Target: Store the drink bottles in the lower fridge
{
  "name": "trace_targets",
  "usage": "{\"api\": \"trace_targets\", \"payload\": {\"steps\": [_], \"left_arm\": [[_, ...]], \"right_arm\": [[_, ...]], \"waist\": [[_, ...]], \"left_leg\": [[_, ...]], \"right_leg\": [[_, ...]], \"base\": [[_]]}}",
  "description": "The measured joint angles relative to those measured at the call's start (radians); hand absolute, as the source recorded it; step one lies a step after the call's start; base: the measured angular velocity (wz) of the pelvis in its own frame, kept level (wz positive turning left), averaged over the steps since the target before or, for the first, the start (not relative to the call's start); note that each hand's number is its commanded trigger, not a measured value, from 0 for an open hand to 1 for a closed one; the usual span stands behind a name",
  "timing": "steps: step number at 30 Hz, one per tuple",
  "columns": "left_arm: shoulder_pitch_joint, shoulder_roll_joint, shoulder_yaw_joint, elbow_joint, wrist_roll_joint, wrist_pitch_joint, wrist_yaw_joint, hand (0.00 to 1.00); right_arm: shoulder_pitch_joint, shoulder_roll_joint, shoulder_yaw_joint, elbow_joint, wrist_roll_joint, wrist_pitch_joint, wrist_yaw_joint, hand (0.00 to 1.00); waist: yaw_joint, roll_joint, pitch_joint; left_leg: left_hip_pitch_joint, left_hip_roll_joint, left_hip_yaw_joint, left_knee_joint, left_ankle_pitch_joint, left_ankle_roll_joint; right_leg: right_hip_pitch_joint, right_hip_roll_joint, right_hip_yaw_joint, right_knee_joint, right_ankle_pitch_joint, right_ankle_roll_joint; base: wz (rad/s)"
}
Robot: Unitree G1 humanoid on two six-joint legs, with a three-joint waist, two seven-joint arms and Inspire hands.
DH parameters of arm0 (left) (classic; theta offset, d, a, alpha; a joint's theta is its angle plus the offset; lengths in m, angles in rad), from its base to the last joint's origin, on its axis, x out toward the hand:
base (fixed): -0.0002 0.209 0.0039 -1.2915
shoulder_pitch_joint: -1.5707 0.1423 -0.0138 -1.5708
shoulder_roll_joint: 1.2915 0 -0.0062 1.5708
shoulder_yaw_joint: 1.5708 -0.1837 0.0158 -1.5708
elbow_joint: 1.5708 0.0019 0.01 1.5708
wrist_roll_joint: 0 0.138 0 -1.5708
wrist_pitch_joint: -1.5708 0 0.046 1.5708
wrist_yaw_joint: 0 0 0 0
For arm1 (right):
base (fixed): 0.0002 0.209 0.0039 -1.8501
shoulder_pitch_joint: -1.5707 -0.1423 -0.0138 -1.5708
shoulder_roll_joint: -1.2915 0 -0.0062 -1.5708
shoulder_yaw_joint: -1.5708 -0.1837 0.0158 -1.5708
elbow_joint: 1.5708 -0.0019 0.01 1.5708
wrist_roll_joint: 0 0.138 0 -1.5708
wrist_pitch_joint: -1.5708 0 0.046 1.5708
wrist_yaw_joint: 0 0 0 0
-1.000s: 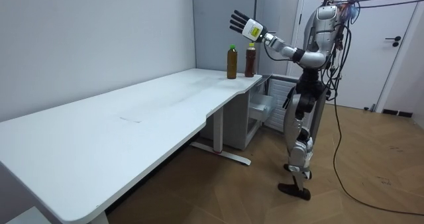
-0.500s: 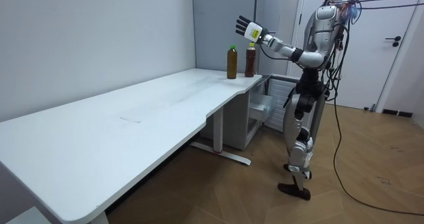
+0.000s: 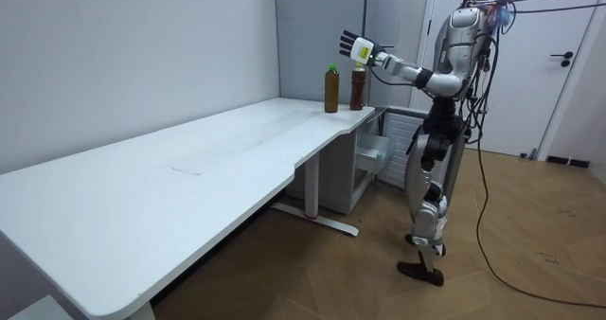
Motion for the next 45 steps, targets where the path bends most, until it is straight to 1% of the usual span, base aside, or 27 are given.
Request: {"api": "trace_targets", "payload": {"steps": [7, 10, 20, 25, 29, 31, 33, 35, 36, 38, 40, 43, 45], "left_arm": [[0.0, -0.006, -0.003, 0.0, 0.0, 0.006, -0.007, 0.0], [0.0, -0.015, -0.004, 0.0, 0.0, 0.006, -0.007, 0.0], [0.0, -0.023, -0.005, 0.0, 0.0, 0.007, -0.007, 0.0], [-0.001, -0.023, -0.014, 0.0, 0.0, 0.007, -0.007, 0.0], [-0.016, -0.023, -0.019, 0.0, 0.0, 0.01, -0.014, 0.0], [-0.035, -0.023, -0.027, 0.0, 0.0, 0.014, -0.02, 0.0], [-0.043, -0.022, -0.041, 0.0, -0.001, 0.015, -0.028, 0.0], [-0.043, -0.022, -0.053, 0.0, -0.001, 0.019, -0.031, 0.0], [-0.043, -0.022, -0.055, 0.001, -0.002, 0.024, -0.036, 0.0], [-0.043, -0.022, -0.055, 0.001, -0.002, 0.026, -0.038, 0.0], [-0.043, -0.022, -0.055, 0.001, -0.001, 0.029, -0.049, 0.0], [-0.044, -0.021, -0.055, 0.0, -0.001, 0.03, -0.052, 0.0], [-0.046, -0.021, -0.054, -0.001, -0.001, 0.03, -0.051, 0.0]], "right_arm": [[-0.004, 0.0, 0.002, 0.0, -0.004, 0.0, 0.0, 0.0], [-0.004, 0.0, 0.002, 0.0, -0.006, 0.0, 0.0, 0.0], [-0.005, 0.0, 0.002, -0.001, -0.006, 0.0, 0.0, 0.0], [-0.009, 0.001, 0.002, -0.001, -0.006, 0.0, 0.0, 0.0], [-0.011, -0.002, 0.002, 0.0, -0.007, 0.001, 0.0, 0.0], [-0.012, -0.004, 0.002, 0.0, -0.008, 0.001, 0.0, 0.0], [-0.012, -0.008, 0.002, 0.0, -0.007, 0.001, -0.001, 0.0], [-0.012, -0.009, 0.002, 0.0, -0.006, 0.001, -0.003, 0.0], [-0.012, -0.009, 0.002, -0.001, -0.007, 0.001, -0.006, 0.0], [-0.012, -0.009, 0.002, -0.001, -0.007, 0.001, -0.009, 0.0], [-0.012, -0.009, 0.001, -0.001, -0.007, 0.002, -0.011, 0.0], [-0.013, -0.008, 0.002, -0.001, -0.007, 0.002, -0.011, 0.0], [-0.012, -0.009, 0.003, -0.001, -0.006, 0.002, -0.011, 0.0]], "waist": [[-0.006, 0.002, -0.0002], [-0.007, 0.002, -0.0001], [-0.009, 0.001, 0.0003], [-0.021, 0.003, 0.0], [-0.023, 0.008, 0.0004], [-0.023, 0.013, 0.0011], [-0.025, 0.021, -0.0016], [-0.027, 0.024, -0.002], [-0.027, 0.025, -0.0022], [-0.027, 0.026, -0.0015], [-0.027, 0.024, 0.0014], [-0.023, 0.024, 0.0016], [-0.023, 0.021, 0.0036]], "left_leg": [[0.0, 0.0, 0.01, -0.001, 0.0, 0.0], [0.001, 0.001, 0.011, -0.001, 0.0, 0.0], [0.003, 0.001, 0.018, -0.003, 0.0, 0.0], [-0.001, 0.006, 0.022, -0.004, 0.0, 0.0], [-0.004, 0.005, 0.027, -0.003, 0.0, -0.001], [-0.006, 0.006, 0.027, -0.003, 0.0, -0.001], [-0.009, 0.006, 0.027, -0.003, 0.0, -0.001], [-0.009, 0.005, 0.028, -0.002, 0.0, -0.001], [-0.008, 0.005, 0.034, -0.001, 0.0, -0.001], [-0.006, 0.006, 0.043, -0.001, 0.0, -0.001], [-0.007, 0.007, 0.049, 0.0, 0.0, -0.001], [-0.009, 0.007, 0.048, 0.0, 0.0, -0.001], [-0.01, 0.007, 0.048, 0.0, 0.0, -0.001]], "right_leg": [[-0.003, 0.001, 0.007, 0.001, 0.0, 0.0], [-0.003, 0.001, 0.008, 0.001, 0.0, 0.0], [-0.003, 0.002, 0.009, 0.002, 0.0, -0.001], [-0.009, 0.003, 0.01, 0.002, 0.001, -0.002], [-0.013, 0.004, 0.013, 0.002, 0.002, -0.003], [-0.014, 0.004, 0.012, 0.002, 0.002, -0.003], [-0.017, 0.004, 0.012, 0.002, 0.002, -0.003], [-0.016, 0.004, 0.013, 0.002, 0.002, -0.003], [-0.016, 0.004, 0.021, 0.002, 0.002, -0.003], [-0.016, 0.005, 0.024, 0.002, 0.002, -0.004], [-0.017, 0.005, 0.026, 0.002, 0.003, -0.004], [-0.02, 0.005, 0.028, 0.002, 0.003, -0.004], [-0.021, 0.005, 0.028, 0.002, 0.002, -0.004]], "base": [[-0.03], [0.0], [0.0], [-0.01], [-0.01], [0.0], [0.0], [0.0], [-0.05], [-0.06], [-0.02], [0.0], [0.0]]}}
